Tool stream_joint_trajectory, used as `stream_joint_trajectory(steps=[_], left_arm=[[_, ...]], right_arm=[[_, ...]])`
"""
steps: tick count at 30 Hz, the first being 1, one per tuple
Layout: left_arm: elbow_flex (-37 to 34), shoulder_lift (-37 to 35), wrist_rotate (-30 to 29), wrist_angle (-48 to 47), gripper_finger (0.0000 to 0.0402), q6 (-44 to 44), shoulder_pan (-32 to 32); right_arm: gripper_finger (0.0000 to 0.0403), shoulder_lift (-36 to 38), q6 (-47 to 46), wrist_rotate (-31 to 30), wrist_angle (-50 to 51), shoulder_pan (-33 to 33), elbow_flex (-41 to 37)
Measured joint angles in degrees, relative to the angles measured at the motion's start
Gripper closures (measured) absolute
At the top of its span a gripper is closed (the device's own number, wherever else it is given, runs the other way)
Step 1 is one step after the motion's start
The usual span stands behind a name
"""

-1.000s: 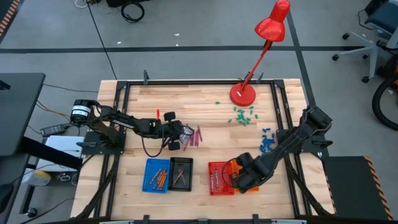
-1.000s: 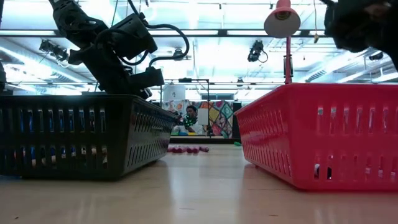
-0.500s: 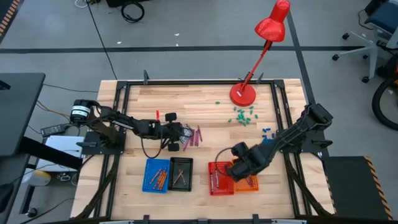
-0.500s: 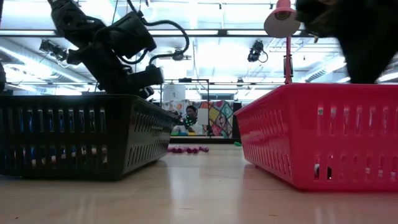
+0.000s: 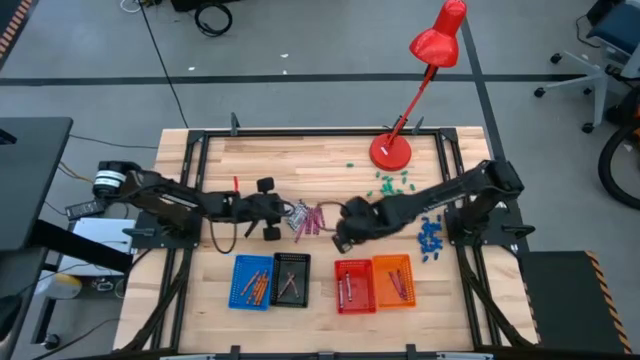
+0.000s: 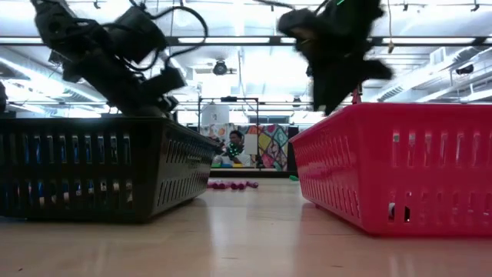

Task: Sort crayons
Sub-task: Put the violet crayon into the orange basket

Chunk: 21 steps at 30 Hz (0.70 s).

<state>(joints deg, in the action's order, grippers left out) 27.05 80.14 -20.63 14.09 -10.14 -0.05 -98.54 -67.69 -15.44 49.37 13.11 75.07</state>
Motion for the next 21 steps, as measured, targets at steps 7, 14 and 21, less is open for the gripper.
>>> stream_joint_trajectory(steps=[7,14,21], left_arm=[[-6.71,-9.6,0.06,4.98,0.0283,1.06,0.0],[-11.84,-16.13,0.09,7.73,0.0283,3.3,0.0],[-15.87,-21.08,-0.85,11.47,0.0283,3.69,0.0]], right_arm=[[0.0298,-4.32,11.41,2.36,-8.35,-7.65,0.03],[0.0298,-11.97,17.75,5.8,-11.43,-11.95,4.69],[0.0298,-21.49,22.31,5.9,-3.21,-14.0,16.67]])
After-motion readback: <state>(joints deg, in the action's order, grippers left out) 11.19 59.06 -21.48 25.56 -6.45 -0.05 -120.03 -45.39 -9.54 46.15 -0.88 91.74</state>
